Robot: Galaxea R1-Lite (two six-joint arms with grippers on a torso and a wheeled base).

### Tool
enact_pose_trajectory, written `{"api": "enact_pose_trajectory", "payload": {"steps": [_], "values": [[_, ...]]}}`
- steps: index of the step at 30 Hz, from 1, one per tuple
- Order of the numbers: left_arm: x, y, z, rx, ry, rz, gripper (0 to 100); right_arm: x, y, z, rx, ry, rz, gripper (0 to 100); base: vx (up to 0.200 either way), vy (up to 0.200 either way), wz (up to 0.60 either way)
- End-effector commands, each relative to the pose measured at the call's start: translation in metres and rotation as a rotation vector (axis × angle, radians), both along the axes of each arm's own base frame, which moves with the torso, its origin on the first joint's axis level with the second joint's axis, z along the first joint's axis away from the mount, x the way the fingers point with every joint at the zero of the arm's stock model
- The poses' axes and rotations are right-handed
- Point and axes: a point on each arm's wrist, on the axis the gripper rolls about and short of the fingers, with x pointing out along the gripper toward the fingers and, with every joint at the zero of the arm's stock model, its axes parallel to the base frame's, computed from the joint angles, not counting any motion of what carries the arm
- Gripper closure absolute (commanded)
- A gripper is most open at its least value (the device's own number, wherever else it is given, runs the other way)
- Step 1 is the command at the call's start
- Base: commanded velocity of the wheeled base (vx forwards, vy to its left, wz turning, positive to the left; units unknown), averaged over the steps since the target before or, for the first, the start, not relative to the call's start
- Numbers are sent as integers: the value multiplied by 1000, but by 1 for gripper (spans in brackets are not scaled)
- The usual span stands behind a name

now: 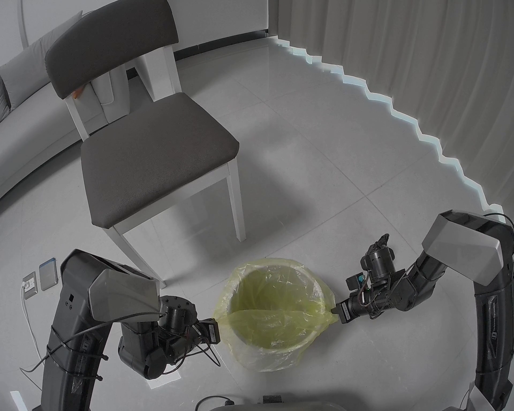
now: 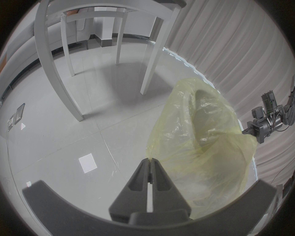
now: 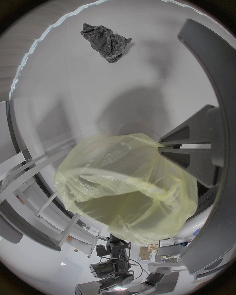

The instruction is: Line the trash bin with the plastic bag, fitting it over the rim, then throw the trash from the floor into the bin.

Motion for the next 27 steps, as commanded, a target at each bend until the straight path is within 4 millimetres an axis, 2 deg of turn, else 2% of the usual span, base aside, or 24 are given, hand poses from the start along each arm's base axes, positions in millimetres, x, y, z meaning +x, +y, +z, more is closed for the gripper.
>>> {"api": "enact_pose_trajectory", "payload": {"steps": [1, 15, 16, 21, 22, 27], "values": [[5, -2, 1, -3, -8, 3, 100, 4, 0, -7, -5, 17, -3, 100, 0, 0, 0], [-1, 2, 6, -9, -17, 4, 100, 1, -7, -7, -27, 46, 3, 100, 0, 0, 0], [-1, 2, 6, -9, -17, 4, 100, 0, -7, -8, -29, 46, 5, 0, 0, 0, 0], [-2, 1, 5, -8, -16, 2, 100, -3, -11, -6, -34, 46, 3, 0, 0, 0, 0], [-2, 1, 5, -12, -15, -3, 0, -5, -17, 4, -36, 27, -12, 0, 0, 0, 0], [-3, 2, 7, -22, -24, -3, 0, -12, -31, 34, -30, -28, -45, 0, 0, 0, 0]]}}
